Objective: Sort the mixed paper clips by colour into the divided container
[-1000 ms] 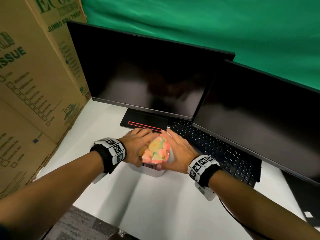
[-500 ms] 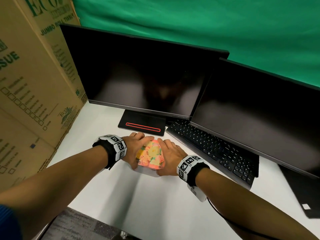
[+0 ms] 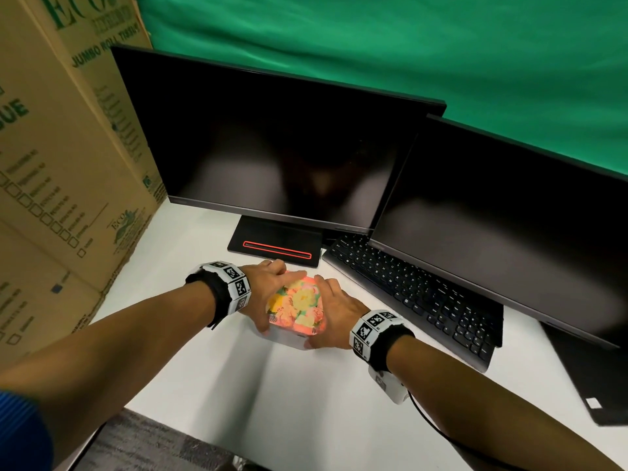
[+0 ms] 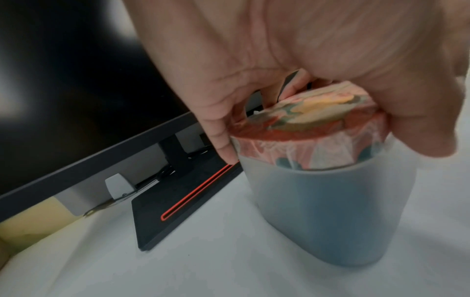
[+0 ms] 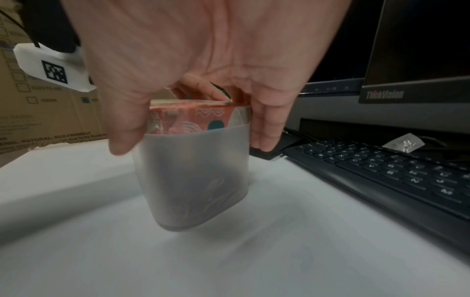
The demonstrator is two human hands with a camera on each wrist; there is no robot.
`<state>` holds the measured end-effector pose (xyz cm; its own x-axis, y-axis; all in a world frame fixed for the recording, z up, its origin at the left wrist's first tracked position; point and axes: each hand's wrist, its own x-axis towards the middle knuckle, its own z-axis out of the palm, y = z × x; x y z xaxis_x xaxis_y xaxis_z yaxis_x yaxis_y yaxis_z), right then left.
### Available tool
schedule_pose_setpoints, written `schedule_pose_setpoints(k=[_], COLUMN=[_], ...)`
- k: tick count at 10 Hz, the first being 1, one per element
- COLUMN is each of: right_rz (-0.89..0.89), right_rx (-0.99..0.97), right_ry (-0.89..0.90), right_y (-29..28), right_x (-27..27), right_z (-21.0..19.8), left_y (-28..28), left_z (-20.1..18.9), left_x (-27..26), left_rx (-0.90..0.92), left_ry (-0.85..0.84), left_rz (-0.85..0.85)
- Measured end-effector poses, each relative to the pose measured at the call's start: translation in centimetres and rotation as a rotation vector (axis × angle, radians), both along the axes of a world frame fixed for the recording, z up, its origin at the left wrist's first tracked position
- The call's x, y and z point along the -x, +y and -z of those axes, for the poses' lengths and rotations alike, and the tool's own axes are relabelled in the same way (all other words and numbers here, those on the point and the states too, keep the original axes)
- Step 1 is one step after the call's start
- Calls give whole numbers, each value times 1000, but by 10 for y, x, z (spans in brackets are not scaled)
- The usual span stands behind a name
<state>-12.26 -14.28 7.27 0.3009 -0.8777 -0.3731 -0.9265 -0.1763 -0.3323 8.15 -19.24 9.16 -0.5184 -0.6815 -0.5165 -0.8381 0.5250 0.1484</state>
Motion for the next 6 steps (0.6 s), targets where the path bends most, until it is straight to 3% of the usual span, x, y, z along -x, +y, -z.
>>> schedule_pose_setpoints(k=[1, 3, 6], right_rz=[12, 87, 93], right_rx=[12, 33, -42], right_ry=[-13, -42, -32], right_y=[4, 4, -11], right_x=[1, 1, -1], right_z=[3, 4, -9], left_y=[2, 6, 4], left_z=[4, 15, 14], left_x=[-1, -13, -8], left_rx=[5, 55, 104], left_ry=[12, 95, 103], left_rz=[6, -173, -286])
